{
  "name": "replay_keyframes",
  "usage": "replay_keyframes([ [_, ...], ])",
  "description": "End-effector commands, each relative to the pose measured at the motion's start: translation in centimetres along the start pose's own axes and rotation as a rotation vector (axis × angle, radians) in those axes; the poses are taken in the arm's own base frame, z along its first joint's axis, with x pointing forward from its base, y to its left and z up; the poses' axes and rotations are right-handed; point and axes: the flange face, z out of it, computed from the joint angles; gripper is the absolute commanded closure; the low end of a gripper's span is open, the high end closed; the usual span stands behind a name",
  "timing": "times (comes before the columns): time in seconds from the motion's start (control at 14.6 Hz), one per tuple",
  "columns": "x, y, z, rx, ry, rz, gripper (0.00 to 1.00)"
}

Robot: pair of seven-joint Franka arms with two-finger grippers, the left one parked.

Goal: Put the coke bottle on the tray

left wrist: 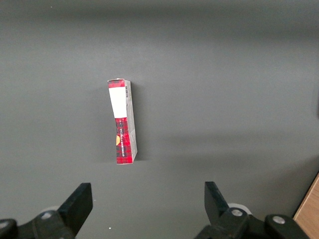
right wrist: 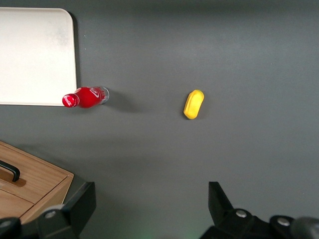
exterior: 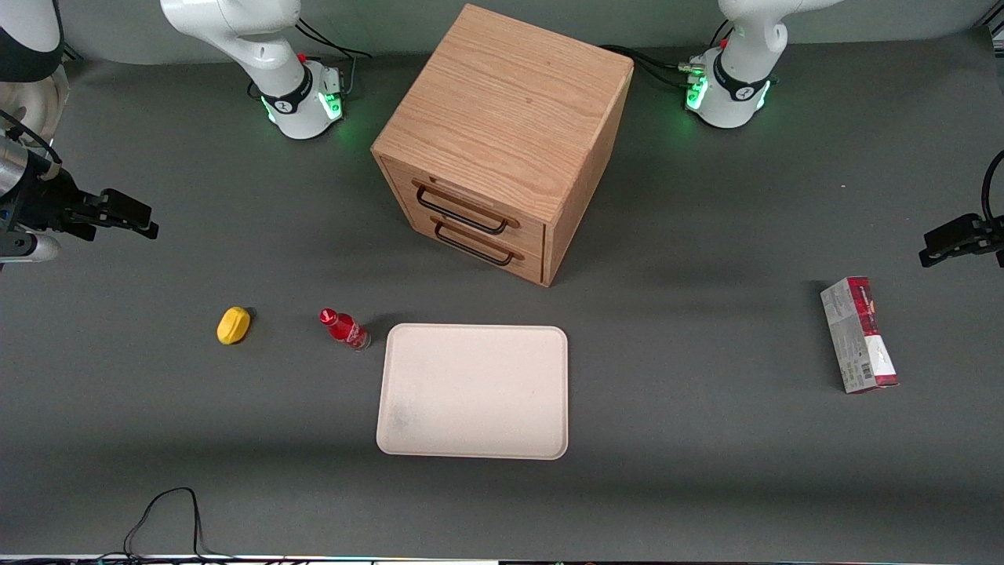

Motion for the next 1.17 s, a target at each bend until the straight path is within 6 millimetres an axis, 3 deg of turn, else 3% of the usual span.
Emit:
replay_keyframes([
  [0.0,-0.6,0.7,-0.2,-0.011,-0.002,-0.003,0.00],
  [0.27,-0.3,0.1,0.4,-0.003,-0.003,-0.007,0.00],
  [0.62,1.1,-2.7,0.8,0.078,0.042,-0.006,0.00],
  [0.89,3.7,-7.9,2.9,0.091,0.120,0.014,0.00],
  [0.96,4.2,-10.1,3.9,0.095,0.127,-0.002,0.00],
  [1.1,5.7,-12.7,6.3,0.108,0.139,0.005,0.00],
])
